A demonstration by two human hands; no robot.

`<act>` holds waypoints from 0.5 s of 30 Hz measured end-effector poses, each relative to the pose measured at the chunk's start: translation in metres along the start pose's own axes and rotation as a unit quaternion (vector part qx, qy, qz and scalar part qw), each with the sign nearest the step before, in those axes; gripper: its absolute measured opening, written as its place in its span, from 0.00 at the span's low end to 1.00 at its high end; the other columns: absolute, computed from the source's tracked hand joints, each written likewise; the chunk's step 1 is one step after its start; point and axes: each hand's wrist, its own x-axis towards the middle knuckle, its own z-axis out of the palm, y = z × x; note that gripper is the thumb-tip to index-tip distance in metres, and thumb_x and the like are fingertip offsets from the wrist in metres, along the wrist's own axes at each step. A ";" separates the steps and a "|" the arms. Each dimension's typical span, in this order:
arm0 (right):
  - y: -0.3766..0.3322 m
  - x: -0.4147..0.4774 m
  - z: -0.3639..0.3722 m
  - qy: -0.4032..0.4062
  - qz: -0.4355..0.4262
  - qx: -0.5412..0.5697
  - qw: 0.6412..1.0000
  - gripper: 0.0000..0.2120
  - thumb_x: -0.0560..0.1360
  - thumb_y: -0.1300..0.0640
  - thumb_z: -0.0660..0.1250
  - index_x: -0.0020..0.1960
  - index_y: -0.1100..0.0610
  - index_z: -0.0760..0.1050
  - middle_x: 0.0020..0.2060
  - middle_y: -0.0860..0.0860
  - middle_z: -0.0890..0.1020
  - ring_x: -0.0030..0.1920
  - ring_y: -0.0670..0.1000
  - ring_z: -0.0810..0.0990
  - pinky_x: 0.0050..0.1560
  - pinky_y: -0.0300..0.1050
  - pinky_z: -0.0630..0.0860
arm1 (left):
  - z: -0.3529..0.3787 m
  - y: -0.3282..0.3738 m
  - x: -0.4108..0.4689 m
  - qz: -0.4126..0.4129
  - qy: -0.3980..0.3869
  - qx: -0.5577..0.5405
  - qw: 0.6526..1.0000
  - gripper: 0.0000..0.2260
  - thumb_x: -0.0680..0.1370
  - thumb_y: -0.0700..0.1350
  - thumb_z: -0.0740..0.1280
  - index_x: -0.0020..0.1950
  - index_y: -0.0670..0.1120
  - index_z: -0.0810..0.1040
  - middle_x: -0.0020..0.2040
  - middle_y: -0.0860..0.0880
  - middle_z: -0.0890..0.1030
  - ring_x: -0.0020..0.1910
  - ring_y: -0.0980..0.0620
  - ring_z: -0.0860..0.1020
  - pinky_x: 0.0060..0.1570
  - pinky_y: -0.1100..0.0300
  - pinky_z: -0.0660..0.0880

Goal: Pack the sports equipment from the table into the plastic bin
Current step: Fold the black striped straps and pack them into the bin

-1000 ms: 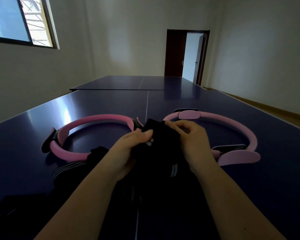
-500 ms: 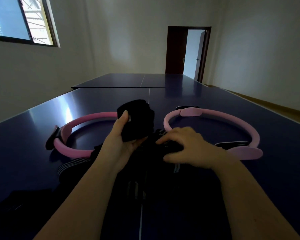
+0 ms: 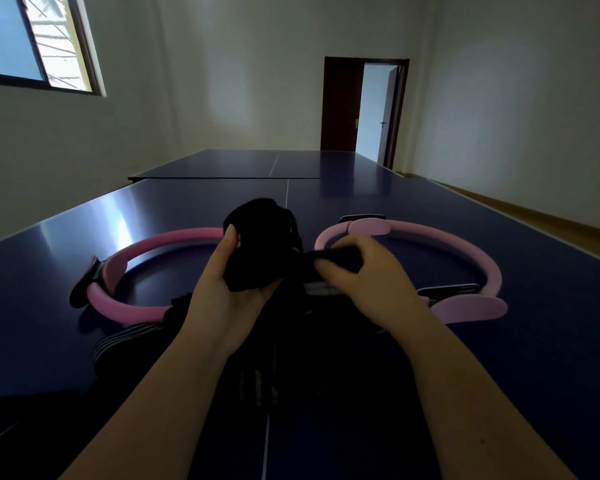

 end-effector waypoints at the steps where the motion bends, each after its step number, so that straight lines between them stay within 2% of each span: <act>1: 0.000 0.001 -0.002 0.042 0.034 0.105 0.993 0.14 0.72 0.45 0.74 0.53 0.50 0.78 0.44 0.44 0.84 0.44 0.42 0.82 0.42 0.33 0.75 | 0.000 -0.001 0.001 -0.002 -0.001 -0.005 1.000 0.20 0.80 0.55 0.60 0.63 0.44 0.80 0.59 0.42 0.83 0.58 0.44 0.82 0.61 0.48 0.78; 2: 0.001 0.002 -0.004 0.067 0.066 0.197 0.976 0.15 0.72 0.47 0.75 0.55 0.52 0.79 0.45 0.46 0.85 0.45 0.44 0.84 0.41 0.34 0.77 | 0.001 -0.002 0.002 -0.005 -0.004 -0.008 1.000 0.20 0.80 0.55 0.60 0.62 0.43 0.82 0.60 0.42 0.83 0.59 0.43 0.82 0.61 0.48 0.77; 4: 0.002 0.004 -0.008 0.085 0.118 0.346 0.927 0.16 0.74 0.48 0.73 0.58 0.56 0.80 0.48 0.51 0.86 0.49 0.51 0.86 0.45 0.43 0.81 | 0.002 -0.004 0.002 -0.012 -0.006 -0.006 1.000 0.20 0.80 0.54 0.61 0.61 0.43 0.83 0.60 0.42 0.83 0.60 0.43 0.81 0.62 0.48 0.76; 6: 0.004 0.006 -0.013 0.106 0.172 0.490 0.848 0.17 0.76 0.47 0.70 0.59 0.57 0.79 0.50 0.54 0.86 0.51 0.55 0.85 0.52 0.53 0.82 | 0.004 -0.006 0.000 -0.023 -0.011 -0.005 1.000 0.19 0.79 0.54 0.61 0.59 0.43 0.83 0.60 0.41 0.83 0.59 0.44 0.82 0.59 0.49 0.78; 8: 0.006 0.007 -0.019 0.129 0.219 0.597 0.761 0.17 0.77 0.46 0.69 0.58 0.57 0.79 0.51 0.56 0.86 0.53 0.57 0.84 0.55 0.58 0.81 | 0.007 -0.007 -0.003 -0.034 -0.009 0.003 0.999 0.19 0.79 0.54 0.61 0.61 0.43 0.81 0.60 0.41 0.83 0.59 0.44 0.82 0.59 0.50 0.79; 10: 0.005 0.006 -0.024 0.119 0.235 0.649 0.714 0.17 0.76 0.47 0.70 0.57 0.58 0.80 0.53 0.57 0.85 0.55 0.58 0.83 0.57 0.59 0.79 | 0.012 -0.008 -0.004 -0.043 -0.002 0.009 0.999 0.19 0.80 0.54 0.61 0.64 0.44 0.79 0.61 0.42 0.82 0.60 0.45 0.82 0.59 0.51 0.79; 12: 0.003 0.003 -0.030 0.091 0.224 0.662 0.709 0.12 0.75 0.55 0.72 0.56 0.60 0.80 0.51 0.57 0.85 0.55 0.56 0.83 0.59 0.57 0.78 | 0.020 -0.009 -0.006 -0.053 0.001 0.017 0.998 0.19 0.81 0.54 0.60 0.64 0.44 0.78 0.61 0.42 0.82 0.59 0.46 0.82 0.58 0.52 0.80; 15: 0.006 -0.005 -0.036 0.068 0.221 0.625 0.745 0.11 0.73 0.63 0.72 0.55 0.63 0.80 0.48 0.56 0.86 0.51 0.54 0.84 0.58 0.54 0.79 | 0.030 -0.009 -0.011 -0.065 0.001 0.040 0.997 0.18 0.82 0.53 0.60 0.64 0.44 0.79 0.59 0.43 0.83 0.57 0.47 0.83 0.55 0.53 0.81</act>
